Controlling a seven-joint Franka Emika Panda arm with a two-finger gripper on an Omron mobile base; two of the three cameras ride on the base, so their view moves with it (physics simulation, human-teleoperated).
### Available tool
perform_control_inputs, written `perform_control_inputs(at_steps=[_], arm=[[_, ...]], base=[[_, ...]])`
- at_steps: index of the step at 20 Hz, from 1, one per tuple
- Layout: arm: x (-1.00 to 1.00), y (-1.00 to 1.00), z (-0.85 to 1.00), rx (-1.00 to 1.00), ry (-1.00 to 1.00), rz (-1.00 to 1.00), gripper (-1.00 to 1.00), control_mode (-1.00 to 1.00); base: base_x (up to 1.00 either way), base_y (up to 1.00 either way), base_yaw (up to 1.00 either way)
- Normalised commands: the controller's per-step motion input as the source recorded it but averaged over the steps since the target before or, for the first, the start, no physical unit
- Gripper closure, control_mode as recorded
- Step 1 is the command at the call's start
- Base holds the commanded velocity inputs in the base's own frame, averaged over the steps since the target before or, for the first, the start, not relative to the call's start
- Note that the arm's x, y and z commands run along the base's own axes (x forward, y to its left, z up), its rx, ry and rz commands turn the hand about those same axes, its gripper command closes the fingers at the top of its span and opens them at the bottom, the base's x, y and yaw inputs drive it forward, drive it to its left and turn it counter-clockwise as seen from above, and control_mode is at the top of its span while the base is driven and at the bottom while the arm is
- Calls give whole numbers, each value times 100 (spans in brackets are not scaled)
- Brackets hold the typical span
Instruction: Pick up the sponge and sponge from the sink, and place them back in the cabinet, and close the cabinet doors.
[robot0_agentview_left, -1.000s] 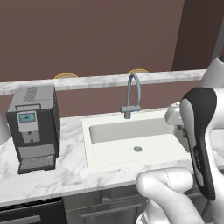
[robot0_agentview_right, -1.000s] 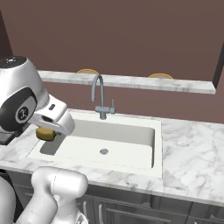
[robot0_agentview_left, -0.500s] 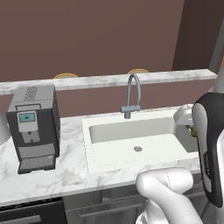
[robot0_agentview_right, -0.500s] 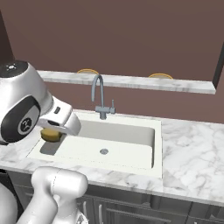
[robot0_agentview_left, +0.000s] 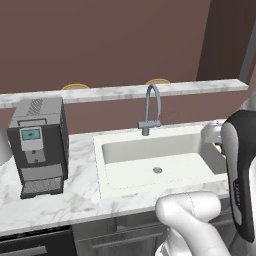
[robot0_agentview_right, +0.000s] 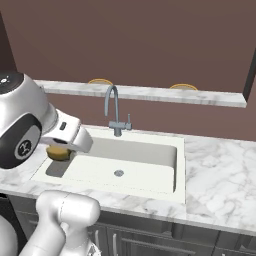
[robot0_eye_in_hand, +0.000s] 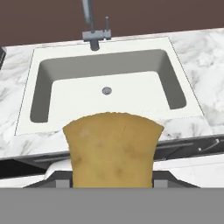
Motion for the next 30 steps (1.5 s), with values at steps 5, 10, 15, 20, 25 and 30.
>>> perform_control_inputs(at_steps=[5, 10, 15, 20, 25, 30], arm=[[0, 0, 28, -1, 0, 0, 100, -100], [0, 0, 22, 0, 0, 0, 100, -100], [0, 1, 1, 0, 0, 0, 100, -100], [0, 4, 0, -1, 0, 0, 100, 100], [0, 0, 0, 0, 0, 0, 100, 100], [0, 0, 0, 0, 0, 0, 100, 100]], base=[[0, 0, 0], [0, 0, 0], [0, 0, 0], [0, 3, 0], [-6, 0, -6], [-3, 0, -36]])
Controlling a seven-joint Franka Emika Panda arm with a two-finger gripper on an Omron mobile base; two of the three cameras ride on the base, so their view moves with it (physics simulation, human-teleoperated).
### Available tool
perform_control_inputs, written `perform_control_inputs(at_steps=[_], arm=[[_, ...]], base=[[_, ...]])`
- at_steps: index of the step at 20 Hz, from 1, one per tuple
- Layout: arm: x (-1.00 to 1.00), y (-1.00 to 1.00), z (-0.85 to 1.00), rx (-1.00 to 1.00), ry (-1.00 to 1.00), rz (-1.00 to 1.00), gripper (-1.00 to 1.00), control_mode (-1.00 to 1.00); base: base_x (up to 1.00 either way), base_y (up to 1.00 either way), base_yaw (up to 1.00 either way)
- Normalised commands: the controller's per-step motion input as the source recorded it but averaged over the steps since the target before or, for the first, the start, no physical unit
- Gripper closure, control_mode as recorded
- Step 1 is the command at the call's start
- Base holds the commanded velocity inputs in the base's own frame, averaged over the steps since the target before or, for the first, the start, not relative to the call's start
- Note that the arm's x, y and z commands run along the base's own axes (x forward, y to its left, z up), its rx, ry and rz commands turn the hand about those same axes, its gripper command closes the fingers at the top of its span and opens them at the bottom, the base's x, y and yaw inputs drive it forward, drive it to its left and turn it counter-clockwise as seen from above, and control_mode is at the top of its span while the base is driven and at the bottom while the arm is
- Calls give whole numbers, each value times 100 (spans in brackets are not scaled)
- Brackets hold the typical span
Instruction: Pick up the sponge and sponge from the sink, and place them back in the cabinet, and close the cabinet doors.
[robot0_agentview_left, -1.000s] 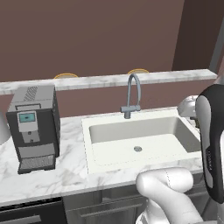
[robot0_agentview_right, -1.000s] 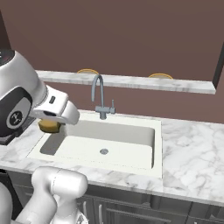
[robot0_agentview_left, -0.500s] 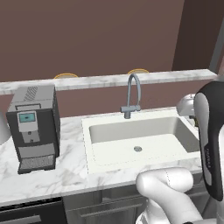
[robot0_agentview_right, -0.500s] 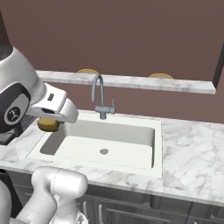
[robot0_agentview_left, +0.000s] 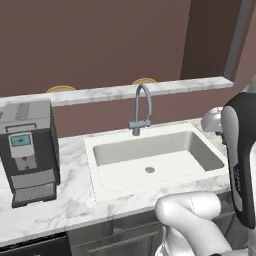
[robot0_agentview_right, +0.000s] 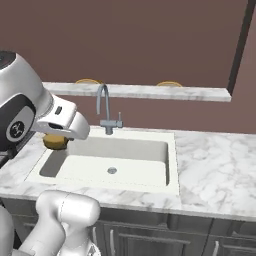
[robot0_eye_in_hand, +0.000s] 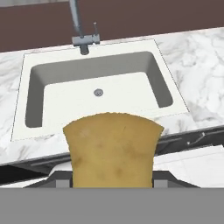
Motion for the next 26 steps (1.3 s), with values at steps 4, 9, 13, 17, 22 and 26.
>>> perform_control_inputs(at_steps=[4, 9, 13, 17, 22, 26], arm=[[0, 0, 0, 0, 0, 0, 100, 100], [0, 0, 0, 0, 0, 0, 100, 100], [0, 0, 0, 0, 0, 0, 100, 100], [0, 0, 0, 0, 0, 0, 100, 100], [0, 0, 0, 0, 0, 0, 100, 100], [0, 0, 0, 0, 0, 0, 100, 100]], base=[[0, 8, -57], [-3, 10, -66], [0, 24, -68], [0, 2, -62], [0, -34, -48], [0, -52, -35]])
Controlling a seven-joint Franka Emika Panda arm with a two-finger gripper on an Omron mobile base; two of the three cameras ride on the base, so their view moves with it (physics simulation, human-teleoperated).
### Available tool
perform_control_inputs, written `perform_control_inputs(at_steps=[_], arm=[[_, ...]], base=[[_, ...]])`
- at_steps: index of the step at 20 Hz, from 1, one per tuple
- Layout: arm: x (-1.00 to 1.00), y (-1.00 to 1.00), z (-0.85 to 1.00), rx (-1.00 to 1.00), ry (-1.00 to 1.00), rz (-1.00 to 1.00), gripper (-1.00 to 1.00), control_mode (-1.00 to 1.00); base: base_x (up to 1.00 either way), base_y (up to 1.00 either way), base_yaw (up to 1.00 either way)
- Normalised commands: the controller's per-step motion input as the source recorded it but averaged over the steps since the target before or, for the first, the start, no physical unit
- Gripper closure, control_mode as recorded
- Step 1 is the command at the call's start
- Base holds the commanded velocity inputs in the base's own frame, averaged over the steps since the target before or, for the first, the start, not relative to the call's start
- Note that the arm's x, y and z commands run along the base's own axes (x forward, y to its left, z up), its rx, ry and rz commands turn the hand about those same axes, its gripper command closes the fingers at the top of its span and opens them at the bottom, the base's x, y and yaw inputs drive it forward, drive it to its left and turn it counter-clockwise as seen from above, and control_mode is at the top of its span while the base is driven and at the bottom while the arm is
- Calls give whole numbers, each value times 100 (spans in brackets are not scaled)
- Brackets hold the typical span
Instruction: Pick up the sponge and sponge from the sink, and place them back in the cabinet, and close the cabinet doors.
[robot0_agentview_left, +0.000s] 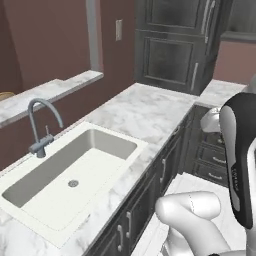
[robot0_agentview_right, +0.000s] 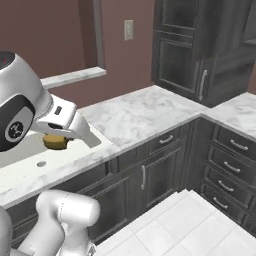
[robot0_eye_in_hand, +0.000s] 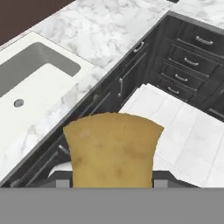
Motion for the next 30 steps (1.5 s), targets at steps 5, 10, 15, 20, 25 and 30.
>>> perform_control_inputs(at_steps=[5, 10, 15, 20, 25, 30], arm=[[0, 0, 0, 0, 0, 0, 100, 100], [0, 0, 0, 0, 0, 0, 100, 100], [0, 0, 0, 0, 0, 0, 100, 100], [0, 0, 0, 0, 0, 0, 100, 100], [0, 0, 0, 0, 0, 0, 100, 100], [0, 0, 0, 0, 0, 0, 100, 100]], base=[[0, -37, -38], [0, -13, -46], [4, 0, -52], [6, 0, -52], [19, 0, -42], [44, -1, -22]])
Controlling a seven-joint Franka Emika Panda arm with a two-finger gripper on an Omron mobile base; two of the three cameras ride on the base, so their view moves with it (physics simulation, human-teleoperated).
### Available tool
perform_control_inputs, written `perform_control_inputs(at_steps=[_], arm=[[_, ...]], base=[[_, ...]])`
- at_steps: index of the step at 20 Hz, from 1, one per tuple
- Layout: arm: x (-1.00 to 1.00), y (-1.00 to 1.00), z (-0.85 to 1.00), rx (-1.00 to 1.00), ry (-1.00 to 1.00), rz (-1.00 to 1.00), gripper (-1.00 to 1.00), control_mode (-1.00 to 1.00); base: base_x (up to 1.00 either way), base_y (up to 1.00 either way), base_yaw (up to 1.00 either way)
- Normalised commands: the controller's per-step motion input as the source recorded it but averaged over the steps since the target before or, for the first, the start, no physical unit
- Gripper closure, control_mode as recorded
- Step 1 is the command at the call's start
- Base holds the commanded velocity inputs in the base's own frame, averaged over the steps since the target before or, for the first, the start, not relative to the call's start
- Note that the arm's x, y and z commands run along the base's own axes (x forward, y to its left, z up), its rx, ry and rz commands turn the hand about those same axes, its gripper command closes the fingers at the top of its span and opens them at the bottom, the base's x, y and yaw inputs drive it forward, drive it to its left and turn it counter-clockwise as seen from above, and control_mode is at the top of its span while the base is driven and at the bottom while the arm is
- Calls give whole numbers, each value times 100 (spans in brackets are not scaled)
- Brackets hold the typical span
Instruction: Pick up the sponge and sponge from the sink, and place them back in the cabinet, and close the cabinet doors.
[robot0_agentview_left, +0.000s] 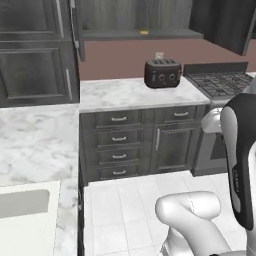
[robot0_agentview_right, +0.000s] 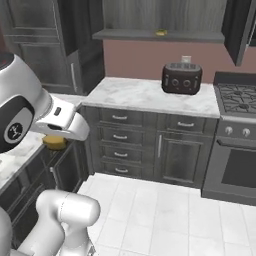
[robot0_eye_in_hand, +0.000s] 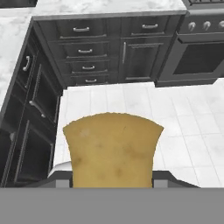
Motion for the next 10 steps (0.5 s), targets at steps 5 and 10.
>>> perform_control_inputs(at_steps=[5, 10], arm=[[0, 0, 0, 0, 0, 0, 100, 100], [0, 0, 0, 0, 0, 0, 100, 100]], base=[[56, -9, -11], [62, -14, -7]])
